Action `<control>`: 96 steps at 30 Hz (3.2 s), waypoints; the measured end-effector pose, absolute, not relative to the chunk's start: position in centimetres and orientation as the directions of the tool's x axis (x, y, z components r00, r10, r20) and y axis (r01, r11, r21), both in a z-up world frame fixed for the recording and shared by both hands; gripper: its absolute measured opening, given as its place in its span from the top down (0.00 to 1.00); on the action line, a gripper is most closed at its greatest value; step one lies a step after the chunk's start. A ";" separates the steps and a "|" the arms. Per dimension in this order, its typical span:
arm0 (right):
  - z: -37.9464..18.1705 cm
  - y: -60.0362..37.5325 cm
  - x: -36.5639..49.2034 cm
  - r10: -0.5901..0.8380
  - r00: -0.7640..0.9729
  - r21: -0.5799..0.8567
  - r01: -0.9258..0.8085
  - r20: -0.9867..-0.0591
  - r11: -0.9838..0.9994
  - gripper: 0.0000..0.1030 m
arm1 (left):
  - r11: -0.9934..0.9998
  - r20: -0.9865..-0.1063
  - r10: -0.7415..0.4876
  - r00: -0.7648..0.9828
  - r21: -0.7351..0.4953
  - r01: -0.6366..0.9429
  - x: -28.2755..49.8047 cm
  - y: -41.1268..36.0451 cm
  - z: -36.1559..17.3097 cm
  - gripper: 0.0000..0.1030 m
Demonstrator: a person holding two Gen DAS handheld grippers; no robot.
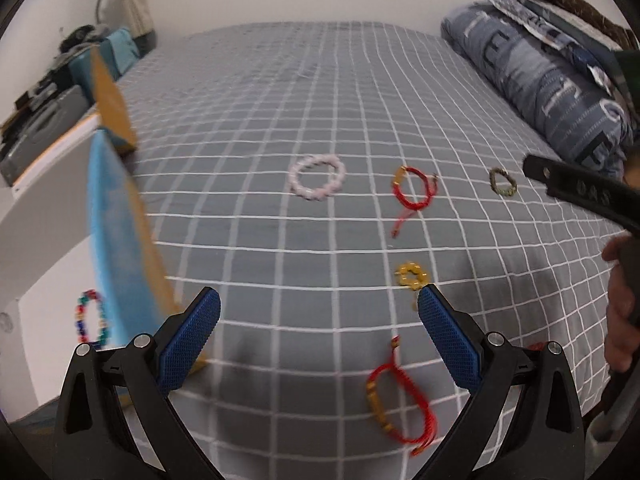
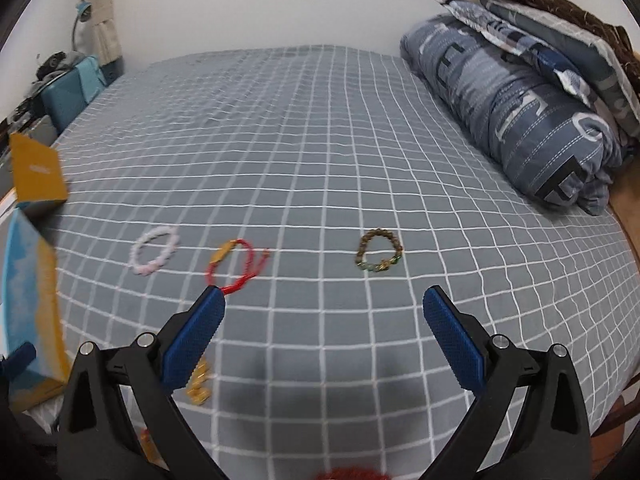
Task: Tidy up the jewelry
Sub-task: 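Grasp the yellow bead bracelet with the left gripper while the right gripper grasps the wooden bead bracelet, then carry the yellow and wooden bead bracelets in both grippers over the white box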
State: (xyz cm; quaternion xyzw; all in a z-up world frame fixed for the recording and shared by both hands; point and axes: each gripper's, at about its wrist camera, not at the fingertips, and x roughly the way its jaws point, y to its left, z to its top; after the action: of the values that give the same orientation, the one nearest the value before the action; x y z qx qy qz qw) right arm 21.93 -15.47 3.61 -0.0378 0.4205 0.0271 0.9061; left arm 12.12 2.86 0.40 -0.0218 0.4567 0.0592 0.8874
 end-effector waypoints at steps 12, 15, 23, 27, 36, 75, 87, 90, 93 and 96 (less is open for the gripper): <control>-1.9 -19.4 29.8 0.036 0.555 -0.011 -0.081 -0.831 0.997 0.07 | 0.998 -0.875 0.030 0.484 -0.002 -0.065 17.7 -1.6 -5.1 0.06; -3.3 -19.8 31.2 0.032 0.537 -0.016 -0.084 -0.843 0.996 0.10 | 0.998 -0.883 0.028 0.468 -0.005 -0.070 18.7 -1.9 -6.1 0.06; -6.2 -20.8 33.6 0.055 0.489 0.019 -0.079 -0.870 0.997 0.23 | 0.999 -0.896 0.018 0.443 -0.004 -0.050 20.0 -3.4 -7.4 0.07; -7.3 -21.1 34.2 0.060 0.459 0.025 -0.081 -0.886 0.996 0.36 | 0.998 -0.901 0.008 0.434 -0.019 -0.057 20.3 -3.5 -7.7 0.12; -7.5 -21.5 34.3 0.037 0.463 0.014 -0.055 -0.886 0.998 0.68 | 0.998 -0.902 -0.018 0.431 -0.041 -0.043 19.6 -3.6 -7.3 0.48; -3.5 -20.3 31.0 0.002 0.540 -0.034 -0.057 -0.842 0.998 0.90 | 0.997 -0.862 -0.069 0.502 -0.080 -0.002 17.2 -2.5 -3.6 0.91; 0.6 -18.6 28.5 0.013 0.583 -0.045 -0.085 -0.812 0.995 0.91 | 0.997 -0.832 -0.051 0.553 -0.078 -0.026 15.0 -0.8 -0.2 0.91; 1.5 -17.9 27.8 0.019 0.593 -0.046 -0.095 -0.805 0.994 0.90 | 0.996 -0.823 -0.033 0.567 -0.072 -0.046 14.5 0.2 0.9 0.91; 2.6 -16.6 26.9 0.029 0.605 -0.053 -0.117 -0.796 0.992 0.90 | 0.995 -0.817 -0.019 0.577 -0.074 -0.072 14.1 1.5 1.7 0.91; 3.7 -15.3 26.1 0.043 0.618 -0.057 -0.141 -0.785 0.988 0.91 | 0.992 -0.806 0.007 0.593 -0.070 -0.107 13.6 2.9 2.9 0.91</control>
State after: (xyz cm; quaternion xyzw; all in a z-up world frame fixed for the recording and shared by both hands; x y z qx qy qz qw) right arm 26.10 -15.26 3.73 -0.0564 0.4341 0.0513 0.8976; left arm 13.63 2.93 2.88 -0.0555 0.4502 0.0321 0.8906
